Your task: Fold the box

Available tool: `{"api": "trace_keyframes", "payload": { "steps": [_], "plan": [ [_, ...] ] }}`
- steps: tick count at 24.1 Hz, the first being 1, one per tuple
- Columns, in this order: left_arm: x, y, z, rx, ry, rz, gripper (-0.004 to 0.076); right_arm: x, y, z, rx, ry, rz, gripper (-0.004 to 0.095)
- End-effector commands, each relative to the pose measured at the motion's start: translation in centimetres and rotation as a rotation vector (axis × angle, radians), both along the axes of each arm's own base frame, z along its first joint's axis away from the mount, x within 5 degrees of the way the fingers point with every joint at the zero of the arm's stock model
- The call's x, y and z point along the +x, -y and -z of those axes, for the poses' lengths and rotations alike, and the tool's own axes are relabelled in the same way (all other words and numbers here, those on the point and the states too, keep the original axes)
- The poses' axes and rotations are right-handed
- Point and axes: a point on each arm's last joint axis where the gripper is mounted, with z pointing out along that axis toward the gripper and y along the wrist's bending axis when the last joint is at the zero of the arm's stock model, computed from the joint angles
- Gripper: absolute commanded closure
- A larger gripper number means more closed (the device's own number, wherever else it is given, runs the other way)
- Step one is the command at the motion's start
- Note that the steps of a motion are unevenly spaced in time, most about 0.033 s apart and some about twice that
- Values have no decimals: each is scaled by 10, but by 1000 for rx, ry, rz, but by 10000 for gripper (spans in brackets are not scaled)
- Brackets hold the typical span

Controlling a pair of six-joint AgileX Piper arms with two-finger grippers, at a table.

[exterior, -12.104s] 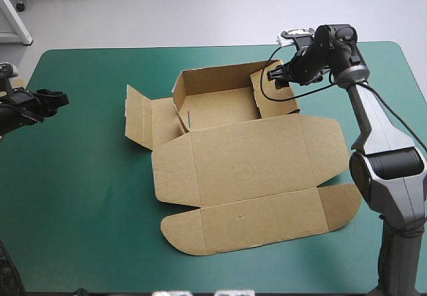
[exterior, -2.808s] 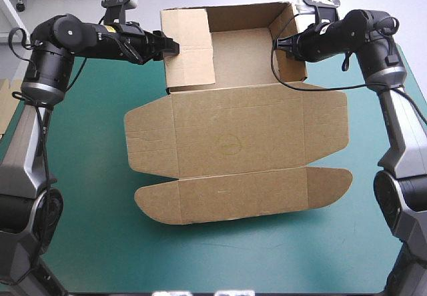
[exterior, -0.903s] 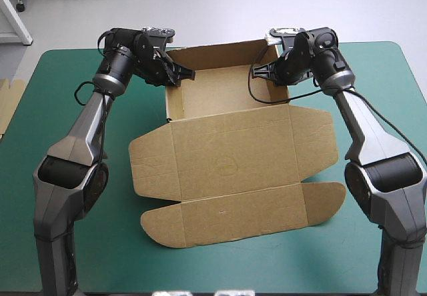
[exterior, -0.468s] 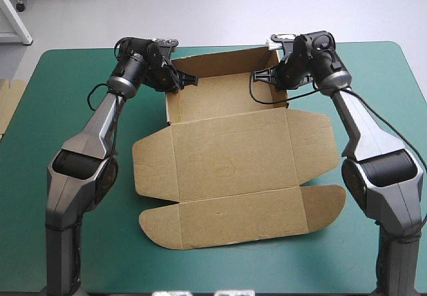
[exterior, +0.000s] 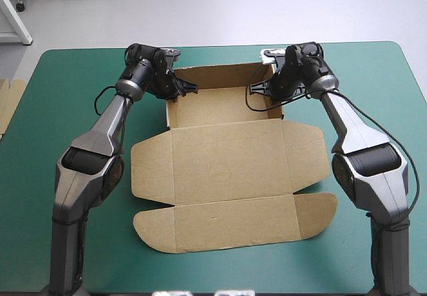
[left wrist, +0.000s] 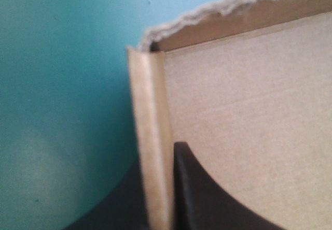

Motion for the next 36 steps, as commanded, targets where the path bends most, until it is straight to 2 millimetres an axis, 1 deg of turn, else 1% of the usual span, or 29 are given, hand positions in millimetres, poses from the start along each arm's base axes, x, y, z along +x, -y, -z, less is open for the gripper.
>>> {"api": "trace_keyframes", "payload": {
  "steps": [1, 4, 11, 16, 19, 20, 22, 23, 24, 27, 28, 29, 33, 35, 36],
  "plan": [
    [-8, -2, -29, 40, 57, 40, 734, -3, 5, -38, 7, 137, -15, 906],
    [-4, -2, -26, 58, 65, 38, 734, -1, 7, -36, -18, 142, -14, 906],
    [1, -5, -27, 99, 92, 31, 734, 0, 6, -31, -24, 129, -18, 906],
    [3, -2, -23, 77, 85, 40, 734, 0, 6, -31, -19, 123, -20, 907],
    [3, -1, -23, 71, 83, 55, 734, -1, 6, -30, -20, 114, -20, 906],
    [1, 0, -25, 64, 78, 82, 734, -1, 6, -30, -21, 111, -20, 906],
    [2, 1, -29, 56, 93, 84, 727, -1, 6, -30, -21, 111, -20, 906],
    [2, 1, -32, 53, 104, 83, 694, -2, 6, -31, -20, 113, -20, 893],
    [2, 1, -35, 51, 116, 85, 626, -2, 6, -32, -21, 115, -22, 873],
    [1, 3, -51, 16, 148, 87, 283, -3, 10, -39, -14, 133, -14, 755],
    [0, 2, -52, 17, 145, 87, 225, -3, 11, -41, -3, 138, -12, 720],
    [-1, 2, -54, 17, 142, 85, 218, -3, 12, -45, -2, 142, -10, 689],
    [-3, 4, -58, -10, 143, 88, 234, -5, 12, -50, 10, 148, -11, 643],
    [-5, 3, -61, -12, 150, 88, 234, -6, 12, -52, 8, 152, -12, 583],
    [-5, 3, -63, -13, 153, 88, 234, -6, 13, -52, 7, 153, -12, 533]
  ]
}}
